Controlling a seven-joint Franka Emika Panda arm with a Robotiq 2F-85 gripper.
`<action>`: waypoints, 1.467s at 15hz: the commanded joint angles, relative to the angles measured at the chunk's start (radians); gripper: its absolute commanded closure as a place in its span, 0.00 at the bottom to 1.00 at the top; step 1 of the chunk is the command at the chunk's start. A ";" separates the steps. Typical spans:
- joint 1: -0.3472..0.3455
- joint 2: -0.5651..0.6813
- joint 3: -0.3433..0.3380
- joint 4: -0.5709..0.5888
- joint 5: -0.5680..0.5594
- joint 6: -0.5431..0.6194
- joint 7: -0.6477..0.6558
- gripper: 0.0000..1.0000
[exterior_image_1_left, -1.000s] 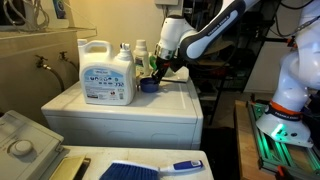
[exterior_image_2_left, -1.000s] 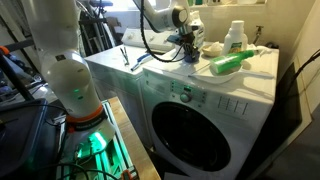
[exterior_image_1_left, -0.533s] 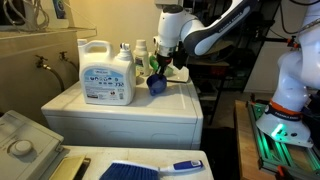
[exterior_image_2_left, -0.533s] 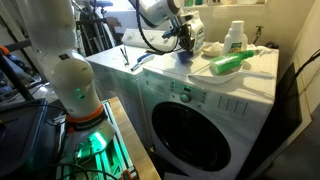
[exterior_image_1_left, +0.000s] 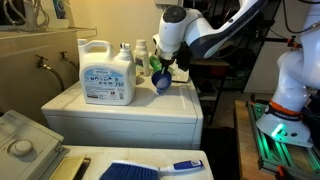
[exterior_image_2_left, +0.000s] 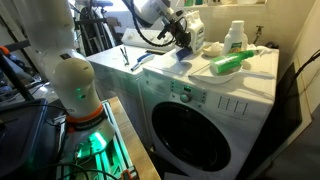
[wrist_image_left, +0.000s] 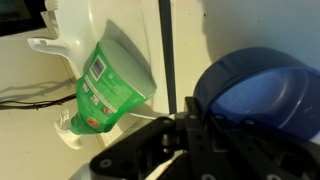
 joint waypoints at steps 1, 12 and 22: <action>-0.022 0.001 0.022 0.003 -0.001 -0.004 0.000 0.99; 0.039 0.058 0.120 -0.036 -0.470 -0.348 -0.025 0.98; 0.069 0.191 0.147 -0.113 -0.917 -0.515 -0.038 0.98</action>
